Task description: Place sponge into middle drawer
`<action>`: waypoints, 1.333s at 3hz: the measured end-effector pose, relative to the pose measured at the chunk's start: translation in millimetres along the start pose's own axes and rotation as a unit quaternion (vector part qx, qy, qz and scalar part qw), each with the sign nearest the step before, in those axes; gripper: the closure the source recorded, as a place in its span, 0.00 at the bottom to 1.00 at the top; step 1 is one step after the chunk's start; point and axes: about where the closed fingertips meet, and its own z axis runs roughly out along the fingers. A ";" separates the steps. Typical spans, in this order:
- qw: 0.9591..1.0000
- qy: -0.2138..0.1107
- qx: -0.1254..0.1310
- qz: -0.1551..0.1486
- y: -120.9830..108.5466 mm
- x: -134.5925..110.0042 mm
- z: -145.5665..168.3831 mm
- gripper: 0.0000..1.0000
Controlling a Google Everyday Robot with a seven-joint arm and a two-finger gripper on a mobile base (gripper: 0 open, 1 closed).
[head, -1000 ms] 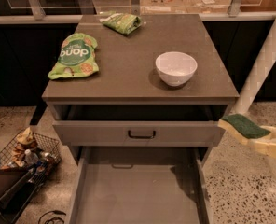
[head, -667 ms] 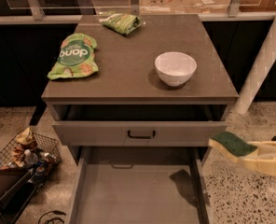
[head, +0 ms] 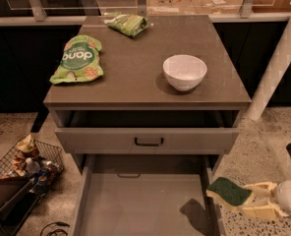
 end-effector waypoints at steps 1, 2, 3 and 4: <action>1.000 0.007 -0.019 -0.019 13.4 19.4 46.9 1.00; 0.999 0.002 -0.031 -0.040 25.1 22.6 94.4 1.00; 0.996 0.003 -0.052 -0.066 34.9 15.7 137.8 1.00; 0.996 0.003 -0.052 -0.066 34.9 15.7 137.8 1.00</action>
Offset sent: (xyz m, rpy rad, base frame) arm -0.0005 0.1226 -0.1000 0.0017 -0.0710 0.1385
